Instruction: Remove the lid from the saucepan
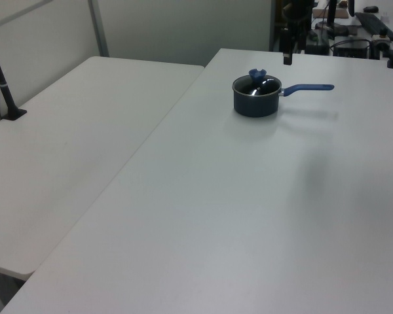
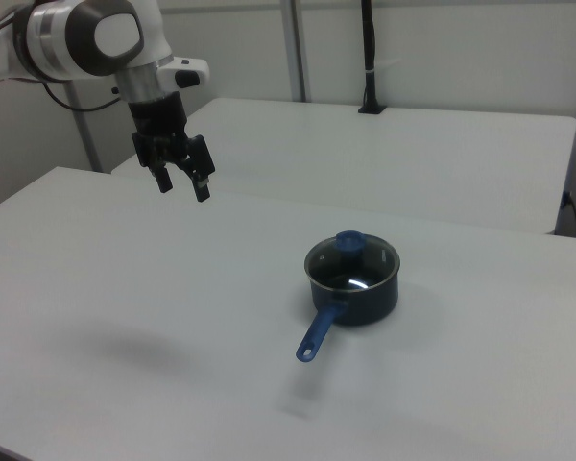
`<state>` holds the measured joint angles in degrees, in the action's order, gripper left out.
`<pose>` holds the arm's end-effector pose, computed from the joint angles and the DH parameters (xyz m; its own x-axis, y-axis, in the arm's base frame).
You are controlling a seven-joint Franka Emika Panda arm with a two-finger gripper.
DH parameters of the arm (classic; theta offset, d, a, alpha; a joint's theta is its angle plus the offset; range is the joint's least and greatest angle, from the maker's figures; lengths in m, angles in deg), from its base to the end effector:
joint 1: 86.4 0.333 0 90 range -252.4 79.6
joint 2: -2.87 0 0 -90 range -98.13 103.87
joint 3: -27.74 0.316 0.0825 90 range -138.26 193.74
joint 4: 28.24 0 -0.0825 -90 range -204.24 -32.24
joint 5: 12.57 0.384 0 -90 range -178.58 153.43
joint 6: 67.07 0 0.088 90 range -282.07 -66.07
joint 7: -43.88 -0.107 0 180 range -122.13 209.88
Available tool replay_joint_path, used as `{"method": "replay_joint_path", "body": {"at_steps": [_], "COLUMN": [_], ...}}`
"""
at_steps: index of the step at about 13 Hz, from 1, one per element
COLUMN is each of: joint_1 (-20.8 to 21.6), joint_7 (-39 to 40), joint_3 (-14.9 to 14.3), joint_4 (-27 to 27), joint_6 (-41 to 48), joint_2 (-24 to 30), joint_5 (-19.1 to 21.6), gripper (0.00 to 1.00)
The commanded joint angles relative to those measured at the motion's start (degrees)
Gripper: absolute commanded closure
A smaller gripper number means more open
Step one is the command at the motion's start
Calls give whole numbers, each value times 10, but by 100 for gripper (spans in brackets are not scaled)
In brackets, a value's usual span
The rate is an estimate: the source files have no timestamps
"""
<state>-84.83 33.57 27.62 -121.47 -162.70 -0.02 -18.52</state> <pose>0.5761 0.0045 0.5783 0.9897 -0.1430 0.0095 -0.1432 -0.9843 0.1031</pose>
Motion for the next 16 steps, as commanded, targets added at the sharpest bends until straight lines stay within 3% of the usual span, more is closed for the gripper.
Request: {"method": "replay_joint_path", "body": {"at_steps": [1,10,16], "joint_1": [2,-2,-53], "joint_7": [11,18,97], "joint_3": [-2,-2,-4], "joint_4": [3,6,31], "joint_6": [-4,-4,-52], "joint_2": [1,2,-18], "joint_5": [-3,-3,1], "gripper": [0,0,0]}}
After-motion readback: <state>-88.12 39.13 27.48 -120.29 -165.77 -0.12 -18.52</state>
